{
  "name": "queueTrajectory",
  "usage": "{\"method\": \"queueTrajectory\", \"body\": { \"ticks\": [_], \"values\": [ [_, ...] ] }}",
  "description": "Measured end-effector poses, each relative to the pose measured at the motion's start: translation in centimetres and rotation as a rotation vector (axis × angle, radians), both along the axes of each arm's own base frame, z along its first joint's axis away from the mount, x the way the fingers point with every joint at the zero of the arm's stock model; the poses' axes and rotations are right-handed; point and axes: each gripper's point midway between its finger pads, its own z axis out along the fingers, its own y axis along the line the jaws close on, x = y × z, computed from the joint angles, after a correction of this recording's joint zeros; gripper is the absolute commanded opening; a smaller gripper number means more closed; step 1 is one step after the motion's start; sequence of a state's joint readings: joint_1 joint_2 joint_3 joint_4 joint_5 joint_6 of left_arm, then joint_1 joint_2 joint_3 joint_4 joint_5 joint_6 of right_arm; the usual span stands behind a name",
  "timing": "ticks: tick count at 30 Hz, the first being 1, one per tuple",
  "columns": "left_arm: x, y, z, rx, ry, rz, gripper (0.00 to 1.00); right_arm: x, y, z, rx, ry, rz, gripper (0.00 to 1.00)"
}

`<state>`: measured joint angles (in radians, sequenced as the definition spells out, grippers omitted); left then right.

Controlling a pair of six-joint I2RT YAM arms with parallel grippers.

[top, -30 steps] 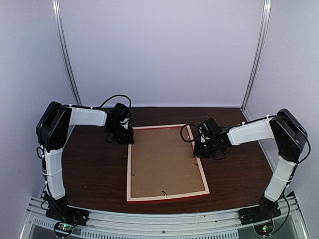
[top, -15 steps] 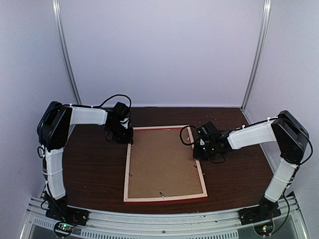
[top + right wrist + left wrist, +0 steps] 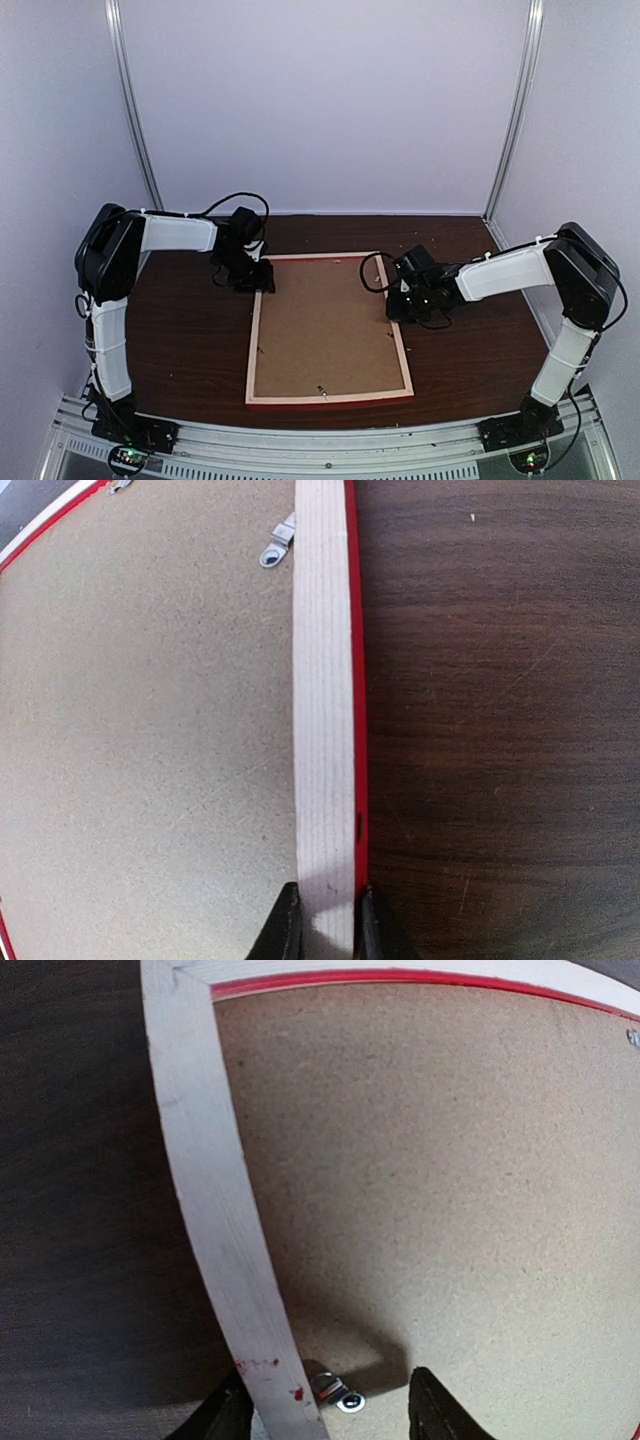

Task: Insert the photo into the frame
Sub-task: Press the fastener onto the backboard.

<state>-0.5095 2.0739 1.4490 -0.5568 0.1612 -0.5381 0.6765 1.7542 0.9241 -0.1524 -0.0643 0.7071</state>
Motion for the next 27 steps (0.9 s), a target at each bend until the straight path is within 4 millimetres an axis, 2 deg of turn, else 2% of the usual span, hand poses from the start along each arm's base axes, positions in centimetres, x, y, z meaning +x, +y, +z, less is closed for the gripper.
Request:
{"method": "queueTrajectory", "body": {
  "ticks": [7,27],
  "values": [
    [0.0,0.5,-0.2,0.021,-0.004,0.011,0.39,0.0,0.0,0.0,0.000,0.000,0.000,0.00],
    [1.0,1.1,-0.1,0.050,-0.048,0.065,0.27,-0.1,0.5,-0.1,0.007,-0.006,-0.017,0.00]
  ]
}}
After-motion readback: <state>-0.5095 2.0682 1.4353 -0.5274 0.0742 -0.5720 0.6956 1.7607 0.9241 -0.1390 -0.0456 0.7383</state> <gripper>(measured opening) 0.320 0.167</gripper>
